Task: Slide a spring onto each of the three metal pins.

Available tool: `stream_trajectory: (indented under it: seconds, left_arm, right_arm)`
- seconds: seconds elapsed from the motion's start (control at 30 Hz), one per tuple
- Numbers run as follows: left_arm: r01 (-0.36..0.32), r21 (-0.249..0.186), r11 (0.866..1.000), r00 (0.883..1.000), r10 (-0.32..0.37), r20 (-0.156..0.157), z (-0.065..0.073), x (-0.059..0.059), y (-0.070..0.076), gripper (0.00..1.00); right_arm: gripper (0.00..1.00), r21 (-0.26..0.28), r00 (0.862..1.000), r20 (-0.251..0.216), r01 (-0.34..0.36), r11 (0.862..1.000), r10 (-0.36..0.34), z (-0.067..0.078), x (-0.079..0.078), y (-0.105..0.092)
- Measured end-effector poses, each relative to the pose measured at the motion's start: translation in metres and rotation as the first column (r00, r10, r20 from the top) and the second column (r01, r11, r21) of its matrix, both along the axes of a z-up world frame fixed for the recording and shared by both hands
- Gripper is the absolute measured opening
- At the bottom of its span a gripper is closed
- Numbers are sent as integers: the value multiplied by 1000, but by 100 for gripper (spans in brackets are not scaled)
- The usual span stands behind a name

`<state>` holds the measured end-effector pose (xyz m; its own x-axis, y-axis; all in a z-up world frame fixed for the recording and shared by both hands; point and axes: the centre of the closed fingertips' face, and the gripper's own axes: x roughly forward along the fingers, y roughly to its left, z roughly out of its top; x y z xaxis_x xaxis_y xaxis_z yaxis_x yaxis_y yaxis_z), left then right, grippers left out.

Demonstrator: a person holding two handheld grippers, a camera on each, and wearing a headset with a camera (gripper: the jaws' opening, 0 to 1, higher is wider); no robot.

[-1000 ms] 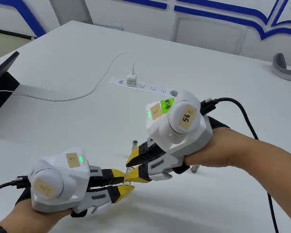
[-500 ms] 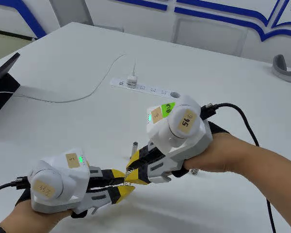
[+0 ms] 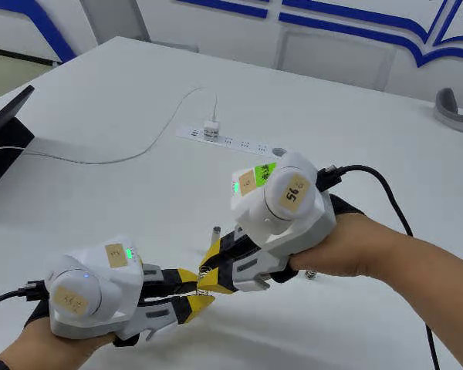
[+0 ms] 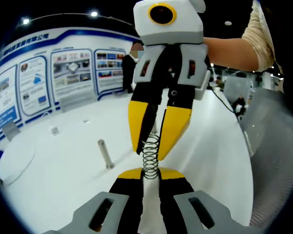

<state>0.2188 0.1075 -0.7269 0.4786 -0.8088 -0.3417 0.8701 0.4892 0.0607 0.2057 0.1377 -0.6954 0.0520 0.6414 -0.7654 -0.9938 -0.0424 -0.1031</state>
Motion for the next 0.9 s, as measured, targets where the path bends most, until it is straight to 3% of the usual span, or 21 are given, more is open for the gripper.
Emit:
stream_trajectory:
  seconds: [0.27, 0.9]
  left_arm:
    - [-12, -1, 1000, 1000, 12, 8, 2, 1, 1, 13]
    - [-70, -11, 997, 997, 70, -19, 1, 8, 11, 31]
  right_arm:
    - [12, 6, 1000, 4, 5, 1000, -5, 2, 2, 1]
    - [12, 17, 1000, 12, 27, 999, -28, 8, 8, -2]
